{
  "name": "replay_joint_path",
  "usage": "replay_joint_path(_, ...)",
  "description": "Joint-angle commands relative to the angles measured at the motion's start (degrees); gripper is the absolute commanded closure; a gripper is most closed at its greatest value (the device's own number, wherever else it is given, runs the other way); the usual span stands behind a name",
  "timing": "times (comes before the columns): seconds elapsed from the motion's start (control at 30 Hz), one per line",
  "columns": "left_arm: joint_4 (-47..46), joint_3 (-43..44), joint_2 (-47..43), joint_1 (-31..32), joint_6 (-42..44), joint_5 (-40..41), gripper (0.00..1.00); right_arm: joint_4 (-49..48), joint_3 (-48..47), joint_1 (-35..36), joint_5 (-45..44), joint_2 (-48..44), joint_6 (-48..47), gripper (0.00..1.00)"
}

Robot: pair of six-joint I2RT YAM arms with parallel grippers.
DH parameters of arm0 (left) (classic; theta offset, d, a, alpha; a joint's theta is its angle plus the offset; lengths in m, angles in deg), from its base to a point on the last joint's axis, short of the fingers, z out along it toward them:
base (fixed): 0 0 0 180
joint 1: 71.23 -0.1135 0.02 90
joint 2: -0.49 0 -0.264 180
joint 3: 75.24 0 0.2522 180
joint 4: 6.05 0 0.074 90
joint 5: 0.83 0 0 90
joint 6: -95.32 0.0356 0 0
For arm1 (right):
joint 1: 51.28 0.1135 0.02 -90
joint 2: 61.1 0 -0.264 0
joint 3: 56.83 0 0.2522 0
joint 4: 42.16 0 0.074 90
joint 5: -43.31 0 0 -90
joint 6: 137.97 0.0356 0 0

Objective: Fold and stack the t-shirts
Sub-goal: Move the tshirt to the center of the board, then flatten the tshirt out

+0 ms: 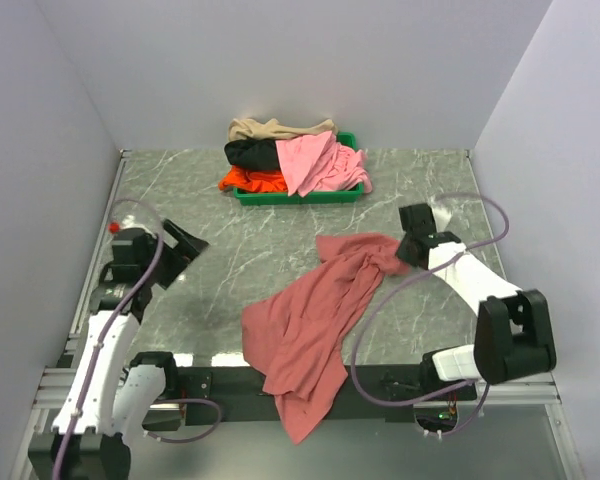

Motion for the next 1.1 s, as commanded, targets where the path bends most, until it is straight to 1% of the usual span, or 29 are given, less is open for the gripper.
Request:
replay_joint_path(0.0, -4.5, -3.5, 2.8, 4.8, 1.4, -4.7, 0.01, -2.6, 2.9, -3.7, 4.4, 0.0, 5.1, 1.0)
replay_joint_path(0.03, -5.2, -4.4, 3.8, 7.2, 1.4, -4.3, 0.01, -2.7, 3.0, -4.2, 4.3, 1.0, 4.8, 1.0)
replay_joint_path(0.07, -5.3, -5.6, 4.7, 13.5, 1.1, -2.4, 0.01, -2.5, 3.2, -4.4, 4.2, 2.7, 4.6, 1.0)
replay_joint_path(0.13, -3.8, -5.5, 7.8, 20.9, -0.5, 0.2, 0.01, -2.3, 3.0, -5.4, 4.3, 4.0, 4.3, 1.0)
replay_joint_path(0.17, -1.5, -5.1, 8.8, 27.7, -1.5, 1.8, 0.01, -2.5, 3.2, -5.6, 4.3, 4.1, 4.4, 1.0)
replay_joint_path(0.2, -0.3, -5.0, 9.9, 30.8, -3.9, 3.6, 0.01, -2.8, 3.5, -6.0, 4.3, 4.2, 4.3, 1.0)
replay_joint_path(0.23, 0.5, -4.9, 10.3, 33.5, -4.6, 3.6, 0.01, -3.2, 3.6, -6.1, 4.5, 3.9, 4.3, 1.0)
replay_joint_path(0.27, 1.4, -5.1, 10.3, 38.1, -5.6, 3.5, 0.01, -3.5, 4.0, -6.2, 4.9, 3.6, 4.2, 1.0)
replay_joint_path(0.33, 4.4, -5.7, 9.9, 42.5, -9.4, 3.4, 0.01, -4.2, 4.8, -6.6, 5.3, 2.9, 4.0, 1.0)
replay_joint_path(0.37, 5.1, -6.8, 9.6, 46.5, -10.9, 3.0, 0.02, -4.5, 5.5, -6.8, 5.6, 2.6, 3.9, 1.0)
replay_joint_path(0.4, 4.9, -7.8, 9.2, 48.3, -14.2, 2.3, 0.02, -4.6, 5.7, -7.0, 5.8, 2.3, 3.8, 1.0)
replay_joint_path(0.43, 4.1, -9.9, 9.2, 50.3, -15.5, -0.5, 0.06, -4.8, 6.1, -7.1, 5.9, 1.6, 3.5, 1.0)
replay_joint_path(0.47, 3.4, -10.8, 9.2, 54.2, -16.5, -1.9, 0.07, -4.9, 6.7, -7.5, 6.0, 1.3, 3.4, 1.0)
replay_joint_path(0.53, 2.0, -11.9, 10.4, 58.6, -20.1, -2.9, 0.09, -5.2, 7.2, -7.8, 6.3, 0.2, 2.7, 1.0)
replay_joint_path(0.57, 1.5, -12.2, 11.2, 63.1, -21.3, -3.2, 0.11, -5.3, 7.5, -8.2, 6.3, 0.0, 2.7, 1.0)
replay_joint_path(0.6, 1.3, -12.0, 13.1, 65.1, -22.5, -3.7, 0.11, -5.4, 7.6, -8.5, 6.7, -0.2, 2.3, 1.0)
replay_joint_path(0.63, 3.1, -11.3, 14.2, 67.0, -23.0, -2.7, 0.12, -5.3, 7.7, -8.7, 6.8, -0.7, 2.0, 1.0)
replay_joint_path(0.67, 4.7, -9.0, 15.3, 70.3, -23.2, -1.7, 0.13, -5.3, 7.9, -8.7, 7.0, -0.9, 2.0, 1.0)
replay_joint_path(0.73, 7.0, -6.9, 18.1, 72.8, -24.4, 0.3, 0.14, -5.4, 8.2, -9.1, 7.2, -1.6, 1.7, 1.0)
replay_joint_path(0.8, 6.0, -6.8, 20.6, 74.3, -24.7, -0.9, 0.18, -5.8, 8.8, -9.4, 7.6, -2.0, 1.4, 1.0)
replay_joint_path(0.83, 4.8, -7.7, 21.4, 74.5, -24.8, -1.3, 0.22, -6.0, 8.9, -9.4, 7.9, -2.2, 1.3, 1.0)
replay_joint_path(0.9, 2.8, -8.3, 23.9, 74.6, -25.0, 0.2, 0.25, -6.1, 9.3, -9.5, 8.0, -2.4, 1.2, 1.0)
replay_joint_path(0.93, 3.1, -7.5, 25.0, 74.6, -24.9, 1.3, 0.3, -6.2, 9.3, -9.6, 8.1, -2.8, 1.0, 1.0)
replay_joint_path(0.97, 4.4, -6.7, 27.1, 74.6, -24.3, 4.0, 0.32, -6.2, 9.4, -9.6, 8.4, -2.9, 0.9, 1.0)
replay_joint_path(1.0, 4.9, -6.0, 28.0, 74.5, -23.9, 5.1, 0.35, -6.1, 9.5, -9.6, 8.5, -3.1, 0.7, 1.0)
replay_joint_path(1.03, 5.3, -4.7, 28.8, 74.5, -23.8, 6.1, 0.4, -6.1, 9.5, -9.6, 8.6, -3.6, 0.6, 1.0)
replay_joint_path(1.07, 5.2, -4.1, 30.1, 74.6, -23.1, 6.5, 0.41, -6.3, 9.5, -9.7, 8.6, -3.7, 0.5, 1.0)
